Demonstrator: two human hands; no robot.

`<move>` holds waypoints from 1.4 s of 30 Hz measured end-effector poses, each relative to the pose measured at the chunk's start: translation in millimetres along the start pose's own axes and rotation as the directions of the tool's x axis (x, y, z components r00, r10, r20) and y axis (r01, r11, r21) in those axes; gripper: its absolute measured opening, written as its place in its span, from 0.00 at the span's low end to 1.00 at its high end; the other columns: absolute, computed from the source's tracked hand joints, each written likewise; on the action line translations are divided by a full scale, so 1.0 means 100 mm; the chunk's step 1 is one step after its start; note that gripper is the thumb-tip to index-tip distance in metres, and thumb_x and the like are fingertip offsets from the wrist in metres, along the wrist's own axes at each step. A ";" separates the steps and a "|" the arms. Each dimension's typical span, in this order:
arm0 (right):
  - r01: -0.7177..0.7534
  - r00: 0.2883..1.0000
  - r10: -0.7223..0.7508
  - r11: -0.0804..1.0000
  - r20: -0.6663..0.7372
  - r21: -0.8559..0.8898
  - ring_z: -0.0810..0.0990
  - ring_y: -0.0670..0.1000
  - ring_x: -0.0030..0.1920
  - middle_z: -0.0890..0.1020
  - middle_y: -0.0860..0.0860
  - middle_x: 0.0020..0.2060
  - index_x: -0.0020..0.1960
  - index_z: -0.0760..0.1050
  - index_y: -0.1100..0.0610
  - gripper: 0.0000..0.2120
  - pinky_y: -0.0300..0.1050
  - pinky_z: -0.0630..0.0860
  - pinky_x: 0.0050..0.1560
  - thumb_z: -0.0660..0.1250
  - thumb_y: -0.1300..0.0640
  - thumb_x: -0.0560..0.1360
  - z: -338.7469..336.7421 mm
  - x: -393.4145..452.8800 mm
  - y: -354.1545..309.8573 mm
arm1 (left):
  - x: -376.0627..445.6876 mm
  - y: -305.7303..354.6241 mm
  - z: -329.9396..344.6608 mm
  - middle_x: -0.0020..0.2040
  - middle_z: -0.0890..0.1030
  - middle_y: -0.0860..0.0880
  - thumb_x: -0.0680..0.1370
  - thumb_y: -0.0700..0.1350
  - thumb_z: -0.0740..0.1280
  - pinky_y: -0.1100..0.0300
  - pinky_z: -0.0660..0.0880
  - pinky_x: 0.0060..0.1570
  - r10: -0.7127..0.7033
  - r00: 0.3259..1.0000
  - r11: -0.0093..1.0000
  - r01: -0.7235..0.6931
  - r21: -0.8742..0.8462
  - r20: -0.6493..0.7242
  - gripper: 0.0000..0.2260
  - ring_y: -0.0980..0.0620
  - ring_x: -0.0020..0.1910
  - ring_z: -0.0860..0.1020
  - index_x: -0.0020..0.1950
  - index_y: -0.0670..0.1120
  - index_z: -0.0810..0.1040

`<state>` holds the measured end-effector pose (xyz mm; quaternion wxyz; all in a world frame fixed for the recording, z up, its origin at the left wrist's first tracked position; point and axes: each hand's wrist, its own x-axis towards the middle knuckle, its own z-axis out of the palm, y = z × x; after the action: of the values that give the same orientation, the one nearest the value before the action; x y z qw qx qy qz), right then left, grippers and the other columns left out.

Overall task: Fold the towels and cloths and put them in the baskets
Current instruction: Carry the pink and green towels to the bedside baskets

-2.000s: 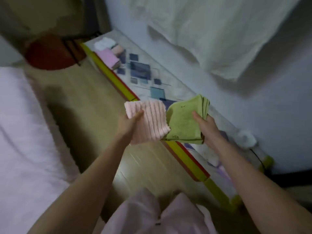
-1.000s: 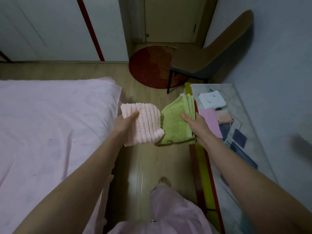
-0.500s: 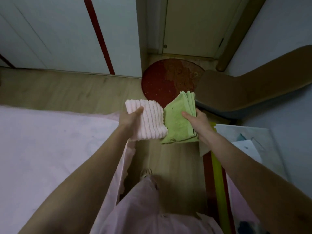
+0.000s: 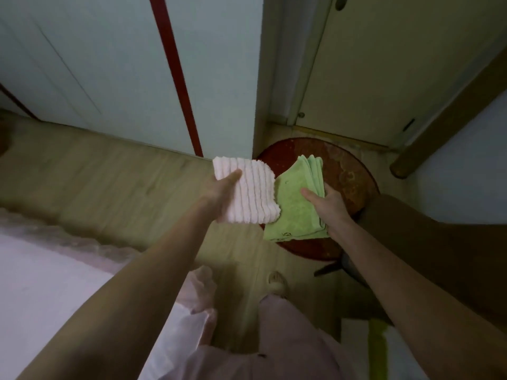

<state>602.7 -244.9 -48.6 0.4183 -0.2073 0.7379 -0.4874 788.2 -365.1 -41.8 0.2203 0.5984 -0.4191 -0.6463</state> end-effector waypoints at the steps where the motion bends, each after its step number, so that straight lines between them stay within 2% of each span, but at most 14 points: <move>1: 0.008 0.999 -0.007 1.000 0.033 -0.018 0.80 0.45 0.45 0.80 0.45 0.44 0.63 0.74 0.51 0.16 0.41 0.77 0.43 0.68 0.56 0.76 0.12 0.29 -0.15 | 0.22 0.12 -0.04 0.69 0.70 0.44 0.77 0.56 0.66 0.49 0.67 0.59 -0.004 0.999 0.999 0.003 -0.033 -0.049 0.30 0.46 0.62 0.71 0.73 0.44 0.62; 3: 0.020 0.993 -0.011 0.997 0.121 -0.073 0.80 0.45 0.45 0.80 0.45 0.44 0.62 0.74 0.50 0.15 0.40 0.77 0.42 0.68 0.57 0.77 0.40 0.82 -0.46 | 0.56 0.35 -0.18 0.70 0.70 0.43 0.77 0.55 0.66 0.52 0.66 0.60 -0.018 0.988 0.996 0.003 -0.094 -0.155 0.29 0.44 0.67 0.70 0.73 0.42 0.63; 6: 0.081 0.966 -0.035 0.982 0.258 -0.169 0.81 0.48 0.45 0.82 0.50 0.48 0.58 0.76 0.51 0.11 0.43 0.78 0.45 0.68 0.59 0.76 1.00 1.57 -0.93 | 1.03 0.61 -0.54 0.68 0.72 0.44 0.77 0.52 0.68 0.55 0.67 0.58 0.002 0.954 0.982 -0.058 -0.179 -0.300 0.26 0.46 0.64 0.72 0.71 0.42 0.68; 8: 0.118 0.935 -0.031 0.966 0.354 -0.228 0.82 0.50 0.48 0.82 0.52 0.50 0.55 0.76 0.50 0.09 0.47 0.79 0.50 0.69 0.58 0.75 1.53 1.96 -1.19 | 1.26 0.72 -0.88 0.67 0.73 0.45 0.77 0.51 0.68 0.57 0.67 0.58 -0.033 0.920 0.972 -0.061 -0.225 -0.390 0.26 0.48 0.62 0.73 0.71 0.42 0.68; 11: 0.173 0.851 -0.007 0.947 0.525 -0.269 0.82 0.50 0.49 0.82 0.49 0.48 0.55 0.75 0.50 0.09 0.48 0.79 0.54 0.69 0.56 0.76 2.44 2.36 -1.47 | 1.62 0.84 -1.52 0.66 0.74 0.44 0.77 0.50 0.68 0.58 0.69 0.57 -0.101 0.847 0.943 -0.087 -0.322 -0.523 0.25 0.48 0.62 0.74 0.70 0.41 0.70; 15: 0.263 0.737 0.014 0.915 0.676 -0.306 0.81 0.46 0.46 0.81 0.46 0.45 0.57 0.75 0.50 0.10 0.43 0.78 0.50 0.69 0.55 0.76 3.73 2.67 -1.76 | 2.11 0.98 -2.47 0.64 0.76 0.45 0.74 0.53 0.71 0.55 0.72 0.61 -0.195 0.744 0.910 -0.106 -0.401 -0.639 0.26 0.47 0.61 0.75 0.67 0.40 0.72; 19: 0.292 0.694 0.036 0.899 0.719 -0.327 0.81 0.45 0.43 0.80 0.46 0.44 0.58 0.75 0.52 0.11 0.40 0.77 0.45 0.69 0.56 0.76 4.96 2.89 -2.12 | 2.56 1.30 -3.41 0.65 0.75 0.44 0.74 0.54 0.71 0.51 0.72 0.62 -0.266 0.696 0.870 -0.124 -0.477 -0.667 0.29 0.45 0.62 0.74 0.68 0.40 0.71; 24: 0.320 0.665 0.051 0.882 0.745 -0.346 0.82 0.52 0.48 0.83 0.52 0.50 0.58 0.78 0.56 0.12 0.50 0.79 0.55 0.69 0.55 0.76 6.40 3.16 -2.64 | 2.99 1.83 -4.54 0.65 0.75 0.44 0.74 0.57 0.69 0.54 0.71 0.52 -0.272 0.650 0.884 -0.123 -0.451 -0.710 0.30 0.45 0.62 0.74 0.70 0.42 0.69; 26: 0.327 0.654 0.038 0.886 0.755 -0.328 0.82 0.54 0.50 0.83 0.54 0.51 0.58 0.78 0.57 0.12 0.53 0.79 0.56 0.69 0.56 0.75 7.01 3.27 -2.79 | 3.18 1.96 -4.99 0.64 0.75 0.46 0.75 0.57 0.69 0.53 0.71 0.52 -0.269 0.624 0.880 -0.150 -0.451 -0.733 0.29 0.45 0.62 0.74 0.70 0.42 0.68; 29: 0.361 0.616 0.025 0.880 0.788 -0.310 0.81 0.54 0.51 0.82 0.54 0.52 0.60 0.77 0.58 0.13 0.51 0.78 0.56 0.68 0.57 0.76 7.97 3.40 -2.99 | 3.49 2.11 -5.68 0.64 0.73 0.48 0.76 0.56 0.67 0.54 0.69 0.53 -0.292 0.568 0.868 -0.181 -0.463 -0.770 0.28 0.46 0.62 0.72 0.71 0.43 0.66; 34: 0.414 0.504 0.030 0.869 0.863 -0.272 0.81 0.54 0.53 0.81 0.52 0.54 0.65 0.74 0.58 0.17 0.51 0.77 0.57 0.67 0.56 0.77 9.65 3.61 -3.38 | 4.02 2.36 -6.99 0.68 0.71 0.48 0.76 0.57 0.67 0.50 0.68 0.61 -0.335 0.457 0.831 -0.267 -0.487 -0.824 0.30 0.45 0.65 0.71 0.73 0.46 0.63; 38: 0.470 0.444 0.044 0.839 0.895 -0.275 0.80 0.54 0.54 0.80 0.53 0.57 0.68 0.72 0.56 0.20 0.50 0.77 0.58 0.67 0.54 0.77 10.92 3.64 -3.73 | 4.34 2.65 -7.97 0.64 0.73 0.48 0.76 0.55 0.68 0.52 0.70 0.59 -0.340 0.400 0.815 -0.326 -0.478 -0.851 0.28 0.48 0.61 0.72 0.72 0.45 0.65; 42: 0.497 0.390 0.089 0.818 0.917 -0.291 0.80 0.53 0.54 0.80 0.52 0.56 0.66 0.73 0.55 0.19 0.48 0.77 0.56 0.67 0.53 0.77 12.07 3.58 -3.88 | 4.67 2.67 -8.96 0.67 0.73 0.45 0.76 0.56 0.68 0.50 0.71 0.60 -0.390 0.383 0.793 -0.323 -0.517 -0.837 0.29 0.45 0.62 0.73 0.71 0.44 0.67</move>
<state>1350.8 -1329.7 -61.6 0.6062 -0.6346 0.4628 -0.1255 1501.7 -1128.6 -41.1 0.5796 0.7561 0.0214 -0.3031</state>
